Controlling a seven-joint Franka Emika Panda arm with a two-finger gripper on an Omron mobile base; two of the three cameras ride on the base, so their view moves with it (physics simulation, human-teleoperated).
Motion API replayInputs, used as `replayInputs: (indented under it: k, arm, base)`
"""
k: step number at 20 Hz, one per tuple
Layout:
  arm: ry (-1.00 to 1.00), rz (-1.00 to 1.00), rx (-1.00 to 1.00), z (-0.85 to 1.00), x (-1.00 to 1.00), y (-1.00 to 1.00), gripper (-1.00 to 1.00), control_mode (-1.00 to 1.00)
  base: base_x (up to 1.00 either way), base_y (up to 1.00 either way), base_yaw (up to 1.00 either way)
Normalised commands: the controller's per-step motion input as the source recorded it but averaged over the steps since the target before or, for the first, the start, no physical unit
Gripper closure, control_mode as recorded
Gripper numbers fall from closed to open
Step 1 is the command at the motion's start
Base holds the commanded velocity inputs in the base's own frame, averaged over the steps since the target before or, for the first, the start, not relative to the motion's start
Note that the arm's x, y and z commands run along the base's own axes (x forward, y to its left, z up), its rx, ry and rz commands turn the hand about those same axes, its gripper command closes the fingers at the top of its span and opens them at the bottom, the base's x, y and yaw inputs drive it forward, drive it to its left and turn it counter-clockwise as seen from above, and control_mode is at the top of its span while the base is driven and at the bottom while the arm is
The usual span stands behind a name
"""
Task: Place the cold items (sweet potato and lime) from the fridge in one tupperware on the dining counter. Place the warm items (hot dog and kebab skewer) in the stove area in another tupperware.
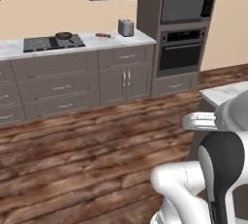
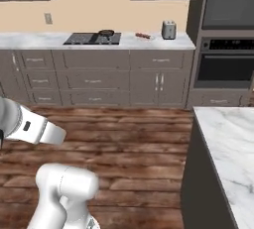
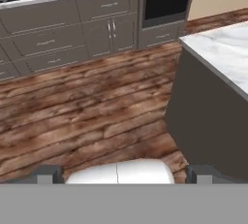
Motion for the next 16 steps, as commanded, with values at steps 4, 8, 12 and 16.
replayInputs:
  k: [4,8,12,16]
  arm:
    - [0.0,0.0,0.0,0.0,0.0,0.0,-1.0,1.0]
    - [0.0,0.0,0.0,0.0,0.0,0.0,-1.0,1.0]
    - [0.0,0.0,0.0,0.0,0.0,0.0,-1.0,1.0]
    - [0.0,0.0,0.0,0.0,0.0,0.0,-1.0,1.0]
  base:
    - [1.0,0.0,0.0]
    - [1.0,-0.01,0.0]
    - [1.0,-0.01,0.0]
    - [1.0,0.0,0.0]
